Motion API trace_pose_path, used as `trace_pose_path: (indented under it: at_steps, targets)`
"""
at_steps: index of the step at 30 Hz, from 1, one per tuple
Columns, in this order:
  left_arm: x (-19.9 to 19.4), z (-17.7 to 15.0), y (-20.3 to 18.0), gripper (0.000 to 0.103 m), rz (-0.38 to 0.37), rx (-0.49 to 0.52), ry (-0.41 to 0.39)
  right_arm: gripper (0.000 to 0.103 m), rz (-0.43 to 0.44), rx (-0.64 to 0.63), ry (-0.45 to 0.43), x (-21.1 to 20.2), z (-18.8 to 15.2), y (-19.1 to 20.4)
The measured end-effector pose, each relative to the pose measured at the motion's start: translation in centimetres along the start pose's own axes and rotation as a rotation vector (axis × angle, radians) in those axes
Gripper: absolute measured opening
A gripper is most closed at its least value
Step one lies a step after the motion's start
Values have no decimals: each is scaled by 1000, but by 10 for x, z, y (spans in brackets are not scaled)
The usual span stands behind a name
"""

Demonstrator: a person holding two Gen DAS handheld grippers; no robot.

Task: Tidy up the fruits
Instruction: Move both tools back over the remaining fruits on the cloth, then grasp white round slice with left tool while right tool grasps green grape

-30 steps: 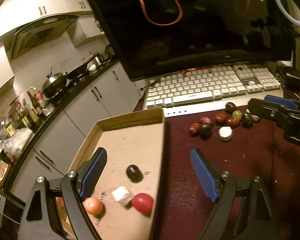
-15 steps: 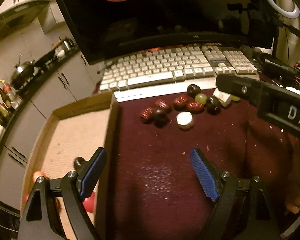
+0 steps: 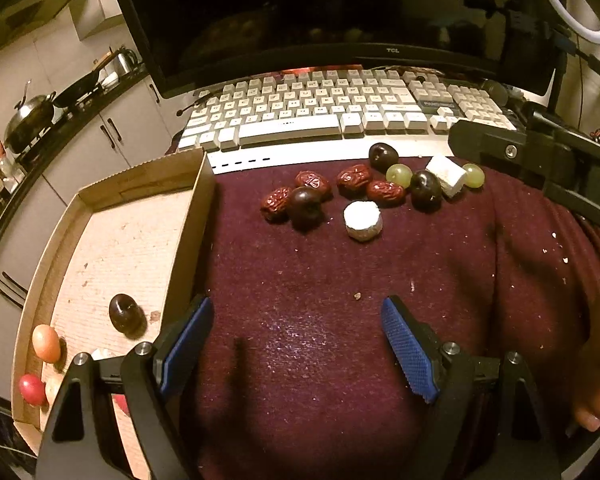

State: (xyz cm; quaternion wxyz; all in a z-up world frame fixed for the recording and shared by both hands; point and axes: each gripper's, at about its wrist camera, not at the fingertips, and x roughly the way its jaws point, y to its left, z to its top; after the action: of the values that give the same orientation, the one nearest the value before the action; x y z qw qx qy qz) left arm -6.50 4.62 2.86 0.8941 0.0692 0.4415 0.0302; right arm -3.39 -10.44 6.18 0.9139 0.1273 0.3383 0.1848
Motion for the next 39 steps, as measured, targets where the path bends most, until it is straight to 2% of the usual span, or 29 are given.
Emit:
trace_pose_path:
  at_steps: [21, 23, 27, 29, 33, 35, 39]
  targets:
    - [3, 1, 14, 86, 12, 1, -3, 54, -7, 8, 14, 3, 0, -4]
    - [5, 3, 17, 86, 4, -2, -6, 54, 0, 9, 34, 2, 3, -10]
    - [12, 7, 20, 86, -16, -18, 5, 54, -71, -114, 100, 3, 10, -21]
    - [15, 10, 19, 86, -20, -22, 9, 54, -93, -164, 166, 12, 15, -27]
    - [16, 16, 18, 86, -17, -19, 1, 54, -98, -206, 237, 32, 24, -32]
    - [18, 18, 17, 86, -13, -20, 5, 53, -125, -231, 240, 41, 26, -32]
    - [20, 22, 11, 86, -25, -11, 8, 51, -73, -168, 219, 46, 30, -47]
